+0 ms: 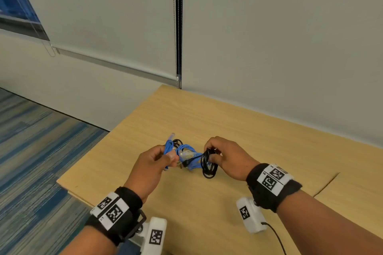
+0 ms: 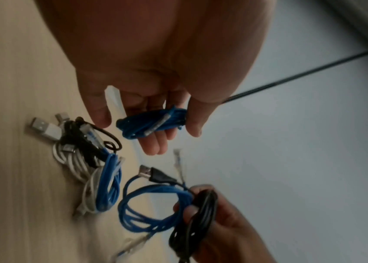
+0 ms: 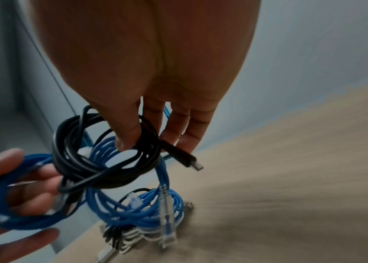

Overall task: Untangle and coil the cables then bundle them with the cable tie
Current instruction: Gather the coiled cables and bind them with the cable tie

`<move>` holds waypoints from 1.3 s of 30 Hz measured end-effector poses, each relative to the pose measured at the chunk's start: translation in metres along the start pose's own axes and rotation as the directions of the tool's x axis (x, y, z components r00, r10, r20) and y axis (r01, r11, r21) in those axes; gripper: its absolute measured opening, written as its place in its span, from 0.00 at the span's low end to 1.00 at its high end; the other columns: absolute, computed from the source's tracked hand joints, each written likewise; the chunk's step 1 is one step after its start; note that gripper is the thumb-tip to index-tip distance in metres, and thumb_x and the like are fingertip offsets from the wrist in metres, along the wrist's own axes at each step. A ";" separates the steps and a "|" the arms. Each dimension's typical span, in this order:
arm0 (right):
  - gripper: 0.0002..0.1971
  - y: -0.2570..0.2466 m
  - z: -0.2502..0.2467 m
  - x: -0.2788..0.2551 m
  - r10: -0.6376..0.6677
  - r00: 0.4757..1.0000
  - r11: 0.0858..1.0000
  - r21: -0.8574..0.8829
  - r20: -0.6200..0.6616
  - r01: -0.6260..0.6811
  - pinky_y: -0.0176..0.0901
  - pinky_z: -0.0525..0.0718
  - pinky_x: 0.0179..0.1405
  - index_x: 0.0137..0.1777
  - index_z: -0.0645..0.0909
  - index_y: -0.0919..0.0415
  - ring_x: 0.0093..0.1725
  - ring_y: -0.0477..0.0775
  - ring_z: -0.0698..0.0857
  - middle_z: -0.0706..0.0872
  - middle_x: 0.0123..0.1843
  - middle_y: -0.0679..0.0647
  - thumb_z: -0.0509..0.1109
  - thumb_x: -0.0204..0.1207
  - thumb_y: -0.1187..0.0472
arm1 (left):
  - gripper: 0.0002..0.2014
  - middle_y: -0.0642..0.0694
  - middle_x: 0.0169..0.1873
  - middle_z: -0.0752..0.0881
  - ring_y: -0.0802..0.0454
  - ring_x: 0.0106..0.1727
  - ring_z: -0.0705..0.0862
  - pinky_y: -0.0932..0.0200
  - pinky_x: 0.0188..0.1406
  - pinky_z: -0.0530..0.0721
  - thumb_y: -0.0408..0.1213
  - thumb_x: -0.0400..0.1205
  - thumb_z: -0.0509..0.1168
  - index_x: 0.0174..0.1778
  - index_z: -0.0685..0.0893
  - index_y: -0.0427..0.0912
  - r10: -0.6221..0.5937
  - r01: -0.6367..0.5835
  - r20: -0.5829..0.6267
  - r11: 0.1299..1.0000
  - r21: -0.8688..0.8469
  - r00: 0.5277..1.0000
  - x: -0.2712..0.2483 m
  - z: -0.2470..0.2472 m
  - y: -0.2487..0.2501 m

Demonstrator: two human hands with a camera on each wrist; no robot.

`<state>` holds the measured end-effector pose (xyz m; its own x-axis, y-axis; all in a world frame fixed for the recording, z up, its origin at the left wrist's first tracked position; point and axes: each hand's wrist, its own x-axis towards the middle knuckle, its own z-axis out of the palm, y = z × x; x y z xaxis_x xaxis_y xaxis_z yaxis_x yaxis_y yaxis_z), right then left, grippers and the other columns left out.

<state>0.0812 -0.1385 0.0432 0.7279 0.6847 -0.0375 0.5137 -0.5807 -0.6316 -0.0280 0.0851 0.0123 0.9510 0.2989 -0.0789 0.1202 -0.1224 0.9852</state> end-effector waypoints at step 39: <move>0.25 0.015 0.066 0.095 0.426 0.904 0.905 -0.035 0.045 -0.425 0.44 0.74 0.73 0.81 0.73 0.55 0.77 0.59 0.78 0.77 0.80 0.56 0.67 0.84 0.62 | 0.13 0.35 0.51 0.93 0.45 0.51 0.92 0.46 0.61 0.83 0.30 0.81 0.69 0.61 0.89 0.38 -0.173 0.143 -0.016 0.859 -0.492 0.985 -0.002 -0.074 -0.039</move>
<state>0.1282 -0.0526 -0.0213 0.8560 0.3912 -0.3378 0.1714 -0.8314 -0.5286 -0.0557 0.1594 -0.0150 0.9112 0.3305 -0.2460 0.0993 0.4032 0.9097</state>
